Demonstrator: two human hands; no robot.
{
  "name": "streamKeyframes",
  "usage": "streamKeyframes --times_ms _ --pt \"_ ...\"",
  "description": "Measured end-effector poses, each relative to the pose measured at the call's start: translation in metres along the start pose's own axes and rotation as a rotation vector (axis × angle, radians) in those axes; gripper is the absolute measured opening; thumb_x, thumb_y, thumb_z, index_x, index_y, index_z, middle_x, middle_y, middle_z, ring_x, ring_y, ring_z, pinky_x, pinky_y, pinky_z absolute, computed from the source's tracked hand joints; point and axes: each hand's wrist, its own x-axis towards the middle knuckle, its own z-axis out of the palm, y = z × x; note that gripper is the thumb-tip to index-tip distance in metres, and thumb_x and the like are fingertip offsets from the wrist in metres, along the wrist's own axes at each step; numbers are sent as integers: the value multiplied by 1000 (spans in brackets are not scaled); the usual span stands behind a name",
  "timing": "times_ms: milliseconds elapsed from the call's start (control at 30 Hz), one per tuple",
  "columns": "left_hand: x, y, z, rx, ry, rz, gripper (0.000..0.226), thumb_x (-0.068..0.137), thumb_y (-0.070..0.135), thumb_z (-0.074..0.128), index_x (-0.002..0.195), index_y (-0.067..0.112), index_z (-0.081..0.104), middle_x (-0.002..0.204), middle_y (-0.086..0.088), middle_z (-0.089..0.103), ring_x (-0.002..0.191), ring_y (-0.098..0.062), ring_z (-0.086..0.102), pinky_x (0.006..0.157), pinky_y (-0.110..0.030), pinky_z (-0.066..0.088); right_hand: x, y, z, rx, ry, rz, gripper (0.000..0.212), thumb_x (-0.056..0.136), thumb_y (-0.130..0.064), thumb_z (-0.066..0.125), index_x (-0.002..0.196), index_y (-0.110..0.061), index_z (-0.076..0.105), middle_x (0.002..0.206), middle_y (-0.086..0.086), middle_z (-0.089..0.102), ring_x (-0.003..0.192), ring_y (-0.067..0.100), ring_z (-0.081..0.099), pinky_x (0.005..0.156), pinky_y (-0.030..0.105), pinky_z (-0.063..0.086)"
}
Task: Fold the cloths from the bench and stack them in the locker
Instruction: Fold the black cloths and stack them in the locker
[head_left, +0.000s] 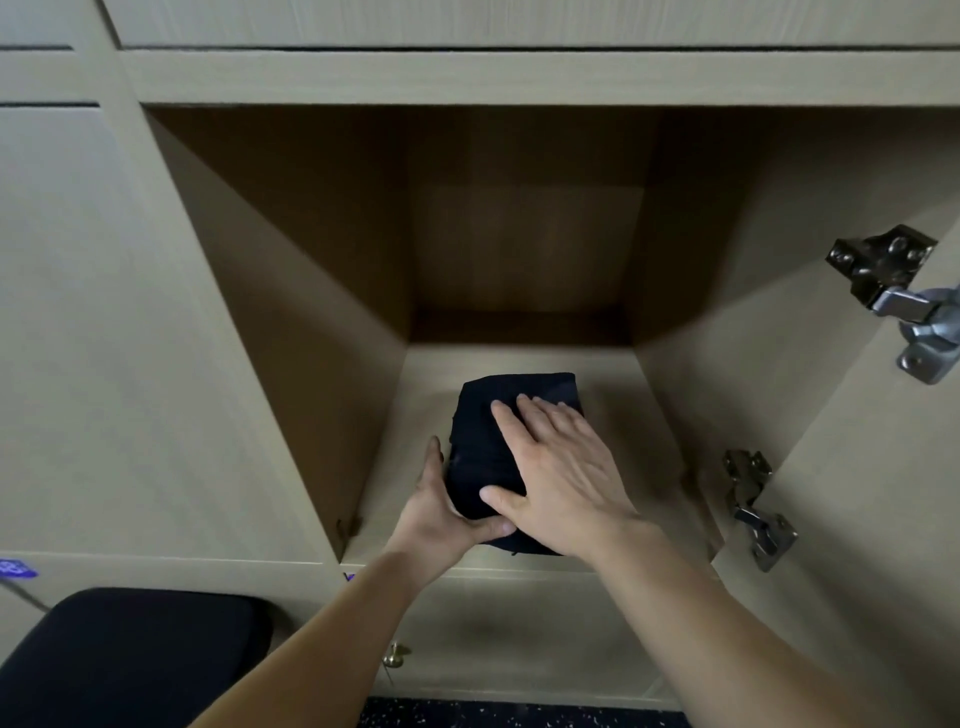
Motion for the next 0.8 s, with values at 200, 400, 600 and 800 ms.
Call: streamKeyframes --times_ms 200,400,600,800 --pt "12 -21 23 -124 24 46 124 51 24 96 148 34 19 129 16 57 116 2 55 92 -12 44 1 1 13 -32 -15 2 84 90 -46 54 155 -20 7 162 10 11 149 24 8 120 36 -1" --pt "17 -34 36 -136 54 115 125 52 26 95 148 36 15 125 29 50 118 8 52 92 -5 40 -3 7 25 -70 -2 -37 90 89 -36 62 154 -17 3 162 13 7 149 26 4 118 36 -8" --pt "33 -35 60 -95 128 134 126 59 21 91 154 26 8 131 25 45 124 0 47 92 -2 34 4 28 28 -66 34 -42 89 86 -33 65 154 -16 12 161 13 15 149 27 10 121 38 -3" --pt "55 -17 90 -55 151 165 125 69 20 87 156 22 -3 135 16 42 123 -3 44 101 -17 34 17 67 23 -76 9 -34 87 87 -37 62 154 -19 10 161 8 13 149 23 7 122 35 -2"
